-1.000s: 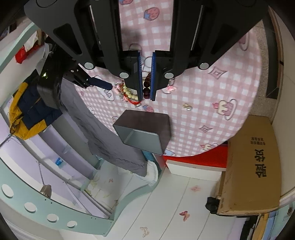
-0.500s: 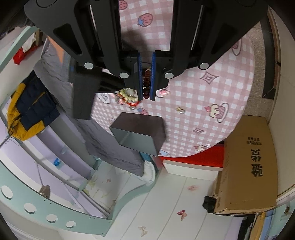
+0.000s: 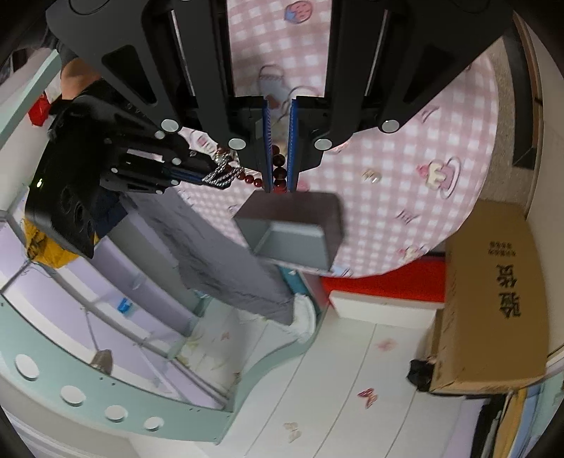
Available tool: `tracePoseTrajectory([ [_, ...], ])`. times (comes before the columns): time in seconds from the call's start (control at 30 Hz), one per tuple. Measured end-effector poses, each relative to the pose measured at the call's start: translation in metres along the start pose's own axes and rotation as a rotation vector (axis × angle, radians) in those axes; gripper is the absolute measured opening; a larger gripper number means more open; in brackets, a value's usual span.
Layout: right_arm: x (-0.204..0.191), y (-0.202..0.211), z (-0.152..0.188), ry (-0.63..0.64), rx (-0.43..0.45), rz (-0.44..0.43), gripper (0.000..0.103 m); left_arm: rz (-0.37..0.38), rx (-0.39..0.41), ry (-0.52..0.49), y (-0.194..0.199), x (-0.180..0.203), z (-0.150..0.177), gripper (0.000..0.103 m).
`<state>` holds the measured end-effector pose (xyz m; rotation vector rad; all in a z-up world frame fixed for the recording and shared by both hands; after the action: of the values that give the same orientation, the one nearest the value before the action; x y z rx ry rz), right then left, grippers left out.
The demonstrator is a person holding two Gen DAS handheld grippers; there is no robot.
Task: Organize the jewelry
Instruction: 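Lift the bead bracelet and silver chain and carry both over the grey metal box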
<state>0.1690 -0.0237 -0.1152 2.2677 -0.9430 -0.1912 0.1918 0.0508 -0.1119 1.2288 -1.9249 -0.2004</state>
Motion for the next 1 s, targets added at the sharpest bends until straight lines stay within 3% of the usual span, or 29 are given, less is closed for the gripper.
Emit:
tracePoseTrajectory([
  [0.2,0.015,0.034,-0.031,0.019,0.048,0.040,0.003,0.032,0.052,-0.048,0.008,0.026,-0.022,0.008],
  [0.5,0.022,0.057,-0.057,0.045,0.089,0.046,0.003,0.008,0.082,-0.067,0.011,0.035,-0.038,0.008],
  [0.63,0.018,0.040,-0.042,0.046,0.033,0.036,0.003,-0.029,0.035,-0.043,-0.005,0.018,-0.025,0.008],
  [0.83,0.030,0.001,0.011,-0.050,-0.082,0.018,0.004,-0.110,-0.088,-0.013,-0.046,-0.015,0.014,0.008],
  [1.0,0.045,-0.014,0.048,-0.127,-0.139,0.034,0.004,-0.121,-0.150,0.018,-0.059,-0.031,0.040,0.008],
])
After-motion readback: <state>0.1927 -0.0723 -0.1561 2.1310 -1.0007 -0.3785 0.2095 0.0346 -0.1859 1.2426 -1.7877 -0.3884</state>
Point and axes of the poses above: each gripper's, at about its wrist camera, not at the fingertips, and y roughly against the way its jaws point, x to its right, z to its underside, the point moved 9 cm from there along -y, roughly the way its jaws point, and after that the axes turned 11 degrees about y, right-handed, at the moved point
